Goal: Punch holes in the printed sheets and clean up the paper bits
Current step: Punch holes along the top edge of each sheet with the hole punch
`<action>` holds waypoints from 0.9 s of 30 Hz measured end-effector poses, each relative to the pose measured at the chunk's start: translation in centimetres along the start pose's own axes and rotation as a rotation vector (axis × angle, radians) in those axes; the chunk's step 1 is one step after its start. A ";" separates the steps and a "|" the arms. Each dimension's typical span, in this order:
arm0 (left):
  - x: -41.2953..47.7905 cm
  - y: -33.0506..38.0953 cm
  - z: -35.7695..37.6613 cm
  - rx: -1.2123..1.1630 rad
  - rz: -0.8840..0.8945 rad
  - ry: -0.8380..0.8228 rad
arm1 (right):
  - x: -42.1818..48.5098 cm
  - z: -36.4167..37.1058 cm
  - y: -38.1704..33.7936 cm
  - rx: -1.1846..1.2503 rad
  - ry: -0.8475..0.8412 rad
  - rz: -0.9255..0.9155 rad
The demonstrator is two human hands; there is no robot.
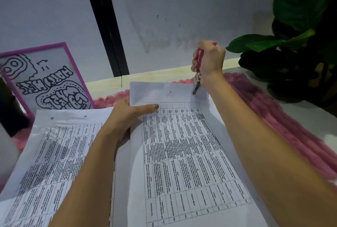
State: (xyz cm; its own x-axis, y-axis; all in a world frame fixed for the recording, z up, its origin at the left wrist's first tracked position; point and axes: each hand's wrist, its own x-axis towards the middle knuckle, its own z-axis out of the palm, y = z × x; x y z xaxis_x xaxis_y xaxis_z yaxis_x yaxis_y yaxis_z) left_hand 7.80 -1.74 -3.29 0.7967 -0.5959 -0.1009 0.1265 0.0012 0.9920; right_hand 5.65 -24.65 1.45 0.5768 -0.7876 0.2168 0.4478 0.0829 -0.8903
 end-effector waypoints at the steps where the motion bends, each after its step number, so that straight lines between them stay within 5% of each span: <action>1: 0.0 -0.1 0.1 0.019 -0.003 0.014 | 0.0 -0.1 0.0 -0.002 0.009 0.006; 15: 0.9 -0.6 0.6 0.218 -0.020 0.192 | -1.2 -3.3 0.6 -0.004 -0.074 0.224; 21: 0.8 -0.8 1.2 0.262 0.113 0.248 | -1.9 -4.2 0.8 0.122 -0.001 0.185; 25: 0.9 0.2 1.7 0.693 0.661 0.571 | -2.1 -3.7 -0.1 0.133 -0.042 0.140; 27: 1.0 1.3 3.3 0.862 0.900 0.571 | -2.1 -3.6 -0.2 0.148 -0.048 0.125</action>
State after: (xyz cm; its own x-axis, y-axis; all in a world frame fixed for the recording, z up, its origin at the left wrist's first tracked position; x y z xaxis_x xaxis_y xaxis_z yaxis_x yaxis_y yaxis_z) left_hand 6.77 -4.98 -1.82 0.5647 -0.2436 0.7885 -0.7962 -0.4123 0.4429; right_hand 1.88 -25.18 -0.31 0.6644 -0.7360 0.1299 0.4640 0.2699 -0.8437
